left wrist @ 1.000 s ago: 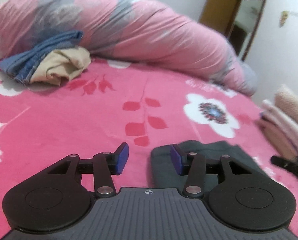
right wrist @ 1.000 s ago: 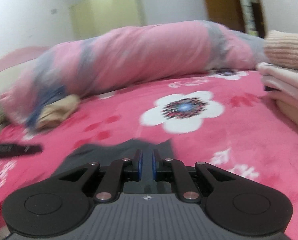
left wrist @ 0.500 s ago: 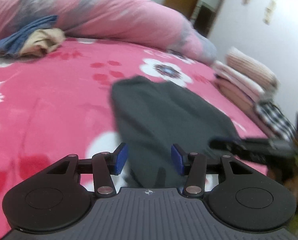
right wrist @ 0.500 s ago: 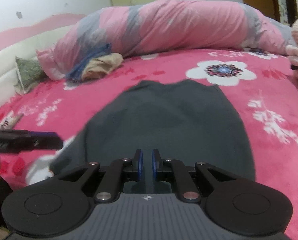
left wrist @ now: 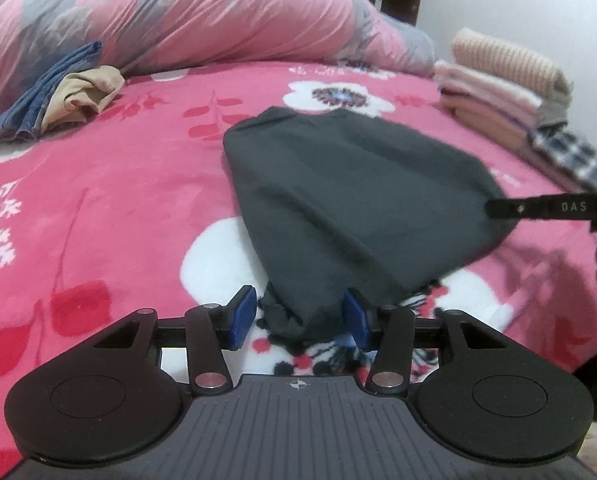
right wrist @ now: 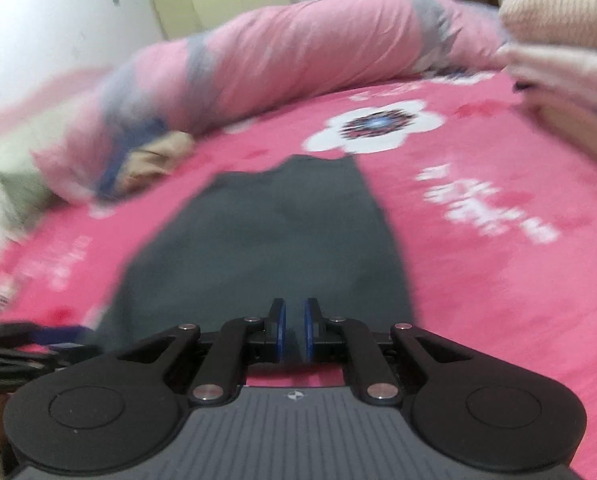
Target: Fold clothes
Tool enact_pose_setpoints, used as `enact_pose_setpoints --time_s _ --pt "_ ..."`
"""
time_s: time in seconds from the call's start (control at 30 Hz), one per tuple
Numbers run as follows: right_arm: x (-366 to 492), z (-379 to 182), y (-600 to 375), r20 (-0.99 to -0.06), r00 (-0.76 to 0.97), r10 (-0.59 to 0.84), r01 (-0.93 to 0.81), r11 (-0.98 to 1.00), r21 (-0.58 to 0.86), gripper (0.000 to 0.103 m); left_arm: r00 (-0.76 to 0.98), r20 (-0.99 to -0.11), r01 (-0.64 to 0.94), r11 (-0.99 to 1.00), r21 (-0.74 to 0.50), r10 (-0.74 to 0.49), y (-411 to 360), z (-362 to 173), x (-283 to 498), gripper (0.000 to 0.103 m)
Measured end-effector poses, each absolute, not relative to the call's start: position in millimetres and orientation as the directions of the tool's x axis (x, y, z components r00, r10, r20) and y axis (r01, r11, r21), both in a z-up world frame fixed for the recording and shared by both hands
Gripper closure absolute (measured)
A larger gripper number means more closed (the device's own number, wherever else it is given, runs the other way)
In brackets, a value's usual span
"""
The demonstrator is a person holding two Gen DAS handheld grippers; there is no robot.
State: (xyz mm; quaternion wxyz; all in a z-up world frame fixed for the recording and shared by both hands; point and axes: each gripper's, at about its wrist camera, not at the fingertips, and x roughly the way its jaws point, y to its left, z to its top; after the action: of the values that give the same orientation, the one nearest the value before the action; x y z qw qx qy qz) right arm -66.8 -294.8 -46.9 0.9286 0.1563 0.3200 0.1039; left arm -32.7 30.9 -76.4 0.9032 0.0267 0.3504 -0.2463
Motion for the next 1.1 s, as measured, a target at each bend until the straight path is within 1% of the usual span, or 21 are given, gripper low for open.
enact_pose_setpoints --time_s 0.07,0.23,0.3,0.33,0.4,0.43,0.5,0.53,0.57,0.6,0.7,0.83,0.97,1.1 --pt "-68 -48 -293 -0.551 0.753 0.360 -0.119 0.898 0.424 0.093 0.629 -0.643 0.457 0.877 -0.148 -0.437 35 -78 -36 0.054" --pt "-68 -64 -292 -0.579 0.723 0.377 -0.065 0.872 0.486 0.092 0.621 -0.633 0.441 0.873 -0.207 -0.463 44 -81 -46 0.058" --pt "-69 -68 -298 -0.572 0.720 0.393 -0.030 0.841 0.540 0.092 0.626 -0.626 0.431 0.875 -0.220 -0.465 44 -81 -46 0.062" --pt "-69 -69 -302 -0.565 0.721 0.402 -0.016 0.825 0.566 0.092 0.628 -0.620 0.423 0.875 -0.236 -0.470 45 -81 -45 0.062" --pt "-68 -72 -307 -0.557 0.721 0.413 0.010 0.797 0.604 0.092 0.626 -0.610 0.403 0.871 -0.281 -0.486 46 -82 -43 0.066" --pt "-67 -74 -309 -0.556 0.720 0.416 0.022 0.787 0.617 0.092 0.627 -0.604 0.396 0.869 -0.298 -0.493 47 -83 -42 0.069" --pt "-65 -77 -311 -0.554 0.718 0.422 0.043 0.768 0.640 0.092 0.630 -0.592 0.385 0.864 -0.324 -0.503 48 -86 -41 0.083" --pt "-65 -78 -311 -0.555 0.718 0.421 0.047 0.766 0.641 0.092 0.632 -0.587 0.382 0.862 -0.333 -0.506 47 -88 -41 0.088" --pt "-65 -78 -311 -0.556 0.718 0.419 0.051 0.764 0.643 0.092 0.638 -0.578 0.386 0.861 -0.332 -0.509 47 -87 -42 0.094" --pt "-64 -79 -311 -0.556 0.718 0.418 0.055 0.763 0.644 0.092 0.645 -0.568 0.392 0.859 -0.329 -0.512 46 -86 -43 0.098" --pt "-64 -79 -311 -0.558 0.720 0.413 0.058 0.765 0.641 0.092 0.678 -0.524 0.454 0.854 -0.253 -0.515 42 -74 -51 0.100" --pt "-65 -78 -313 -0.554 0.726 0.406 0.059 0.767 0.639 0.092 0.701 -0.481 0.563 0.823 -0.081 -0.526 35 -56 -60 0.101" --pt "-65 -80 -317 -0.550 0.732 0.402 0.067 0.761 0.645 0.093 0.705 -0.477 0.636 0.766 0.095 -0.526 29 -54 -64 0.101" --pt "-65 -81 -319 -0.552 0.734 0.395 0.074 0.762 0.644 0.093 0.703 -0.502 0.664 0.718 0.210 -0.504 28 -64 -62 0.102"
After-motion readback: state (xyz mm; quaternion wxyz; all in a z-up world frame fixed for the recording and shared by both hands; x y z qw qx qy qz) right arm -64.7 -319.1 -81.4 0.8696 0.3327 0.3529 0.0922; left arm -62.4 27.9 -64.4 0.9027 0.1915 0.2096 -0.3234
